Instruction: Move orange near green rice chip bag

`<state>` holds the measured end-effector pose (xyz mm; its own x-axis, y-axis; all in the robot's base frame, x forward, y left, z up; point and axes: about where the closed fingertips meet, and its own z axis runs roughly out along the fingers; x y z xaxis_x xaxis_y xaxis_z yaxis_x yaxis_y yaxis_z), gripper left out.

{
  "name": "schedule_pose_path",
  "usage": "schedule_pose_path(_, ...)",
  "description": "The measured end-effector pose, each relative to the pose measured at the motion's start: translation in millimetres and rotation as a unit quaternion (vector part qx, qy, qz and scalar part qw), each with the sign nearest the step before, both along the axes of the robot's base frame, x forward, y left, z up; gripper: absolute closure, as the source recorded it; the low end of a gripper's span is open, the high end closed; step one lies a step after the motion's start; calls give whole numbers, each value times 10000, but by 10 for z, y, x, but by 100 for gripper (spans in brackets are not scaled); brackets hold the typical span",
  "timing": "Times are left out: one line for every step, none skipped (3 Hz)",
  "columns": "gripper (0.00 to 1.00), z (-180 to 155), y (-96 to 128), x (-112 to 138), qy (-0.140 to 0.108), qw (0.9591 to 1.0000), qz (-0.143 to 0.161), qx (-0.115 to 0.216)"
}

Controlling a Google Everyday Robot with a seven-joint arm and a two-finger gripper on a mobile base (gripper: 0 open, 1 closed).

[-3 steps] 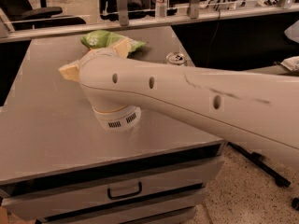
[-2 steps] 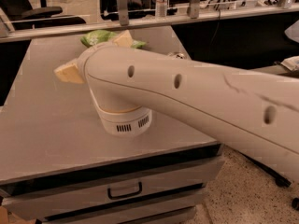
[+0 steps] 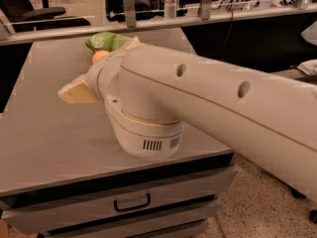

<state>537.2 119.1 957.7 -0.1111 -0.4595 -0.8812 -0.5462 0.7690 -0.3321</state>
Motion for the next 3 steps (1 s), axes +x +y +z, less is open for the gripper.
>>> schedule_pose_path(0, -69, 6, -48, 159, 9998, 92, -91)
schedule_pose_path(0, -69, 6, -48, 158, 9998, 92, -91)
schedule_pose_path(0, -404, -88, -406, 409, 9991, 60, -69)
